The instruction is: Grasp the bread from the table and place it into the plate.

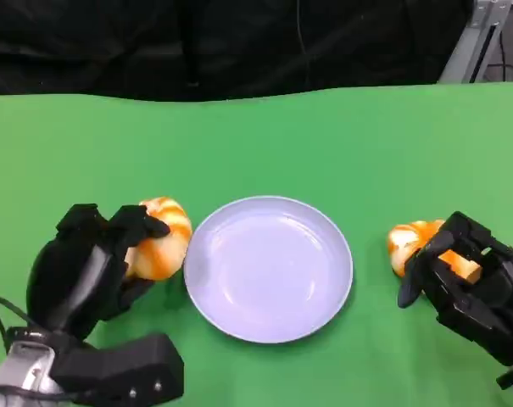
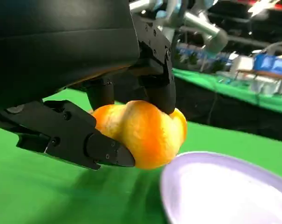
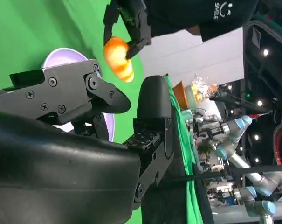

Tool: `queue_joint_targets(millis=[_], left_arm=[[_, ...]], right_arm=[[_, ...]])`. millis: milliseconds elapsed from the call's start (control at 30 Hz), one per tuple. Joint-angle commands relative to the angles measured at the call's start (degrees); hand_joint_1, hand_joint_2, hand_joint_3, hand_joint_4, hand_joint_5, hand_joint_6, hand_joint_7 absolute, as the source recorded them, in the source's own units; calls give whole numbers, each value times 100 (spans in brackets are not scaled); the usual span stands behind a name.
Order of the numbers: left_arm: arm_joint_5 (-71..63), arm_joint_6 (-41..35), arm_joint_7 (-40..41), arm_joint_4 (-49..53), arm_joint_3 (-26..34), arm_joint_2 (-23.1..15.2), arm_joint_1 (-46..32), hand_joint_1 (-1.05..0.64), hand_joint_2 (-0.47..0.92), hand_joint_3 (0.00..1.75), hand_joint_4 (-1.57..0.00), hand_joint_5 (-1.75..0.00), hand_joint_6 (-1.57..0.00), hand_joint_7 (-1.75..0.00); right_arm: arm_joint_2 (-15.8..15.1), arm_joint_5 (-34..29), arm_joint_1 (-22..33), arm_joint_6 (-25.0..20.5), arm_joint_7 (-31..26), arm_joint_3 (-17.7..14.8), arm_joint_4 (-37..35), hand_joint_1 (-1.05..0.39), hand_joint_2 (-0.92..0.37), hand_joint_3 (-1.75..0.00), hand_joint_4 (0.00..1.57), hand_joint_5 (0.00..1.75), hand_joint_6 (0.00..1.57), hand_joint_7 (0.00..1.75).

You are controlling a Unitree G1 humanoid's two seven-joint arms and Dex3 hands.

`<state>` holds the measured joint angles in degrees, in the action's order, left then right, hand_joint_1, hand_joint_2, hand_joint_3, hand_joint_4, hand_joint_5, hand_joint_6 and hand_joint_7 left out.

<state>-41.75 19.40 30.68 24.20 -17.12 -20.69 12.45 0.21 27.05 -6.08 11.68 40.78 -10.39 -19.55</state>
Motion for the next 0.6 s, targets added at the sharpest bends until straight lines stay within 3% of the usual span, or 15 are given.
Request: queue_joint_targets(millis=[33,600], left_arm=[[-72,-143,-36,-302,100,-122,-150,-9,92,37,-32,-166,-39,-133],[-346,31,49,-1454,201,-98,-590,-11,92,36,-38,-159,-43,-130]], right_arm=[[-47,19,-12,37,-19,-21,-26,-4,-84,-73,57,175,56,138],[-56,9,-20,80,-6,-11,-48,-1,-85,-75,58,175,54,141]])
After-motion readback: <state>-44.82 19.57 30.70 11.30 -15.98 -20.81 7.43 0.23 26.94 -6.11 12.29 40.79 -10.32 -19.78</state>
